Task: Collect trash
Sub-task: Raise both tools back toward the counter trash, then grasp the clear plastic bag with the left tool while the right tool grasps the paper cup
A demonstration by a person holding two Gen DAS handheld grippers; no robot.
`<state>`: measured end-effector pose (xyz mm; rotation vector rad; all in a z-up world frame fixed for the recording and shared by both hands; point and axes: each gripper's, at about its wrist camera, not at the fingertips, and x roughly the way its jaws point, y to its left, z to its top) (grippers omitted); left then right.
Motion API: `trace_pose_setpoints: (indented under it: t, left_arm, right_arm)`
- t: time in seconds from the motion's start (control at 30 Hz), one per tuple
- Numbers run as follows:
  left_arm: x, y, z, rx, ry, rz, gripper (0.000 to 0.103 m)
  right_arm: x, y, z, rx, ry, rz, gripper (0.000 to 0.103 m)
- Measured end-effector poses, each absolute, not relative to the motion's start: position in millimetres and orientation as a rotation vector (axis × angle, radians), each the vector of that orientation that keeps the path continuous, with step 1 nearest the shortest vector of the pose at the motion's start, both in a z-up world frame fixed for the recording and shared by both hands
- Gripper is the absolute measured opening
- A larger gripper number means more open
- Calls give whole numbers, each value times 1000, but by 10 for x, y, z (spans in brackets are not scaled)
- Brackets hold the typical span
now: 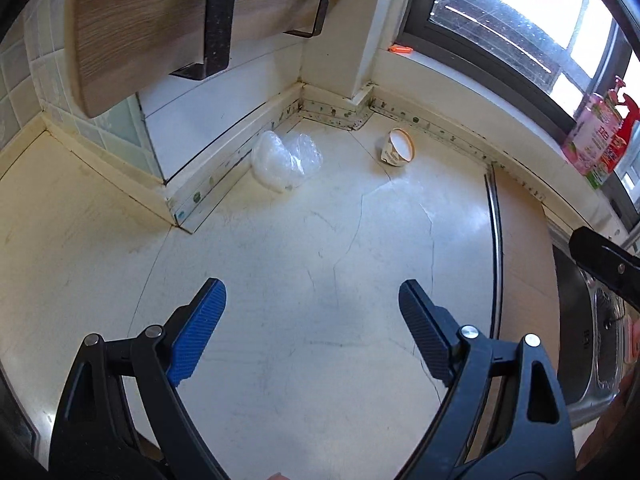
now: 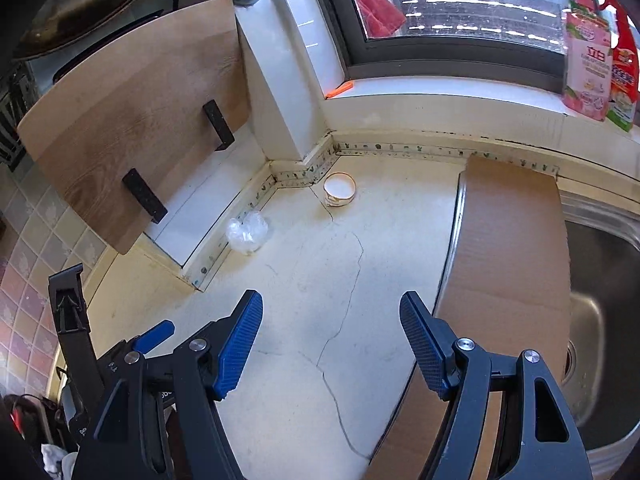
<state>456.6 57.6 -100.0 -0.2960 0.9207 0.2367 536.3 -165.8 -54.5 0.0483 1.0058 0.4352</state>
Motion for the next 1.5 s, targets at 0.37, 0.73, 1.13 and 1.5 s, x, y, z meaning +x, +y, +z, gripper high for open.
trace_pose_setpoints:
  t: [0.37,0.73,1.13,1.5]
  left_arm:
    - [5456,723,-1433,-271,932,449,86]
    - [5847,743,-1638,-224,936,571,97]
    - [6047,803,-1695,-204,921,648,99]
    - [6206,863,-1722,-230,881,747,99]
  right_arm:
    - [6789,-1218,-1334,51,1073,555,72]
    - [7535,-776,-1977,-49,1079,564,72]
    - [7871,-476,-2215,-119,1065,539,72]
    - [7855,-511,-2156,-94,1026,590,73]
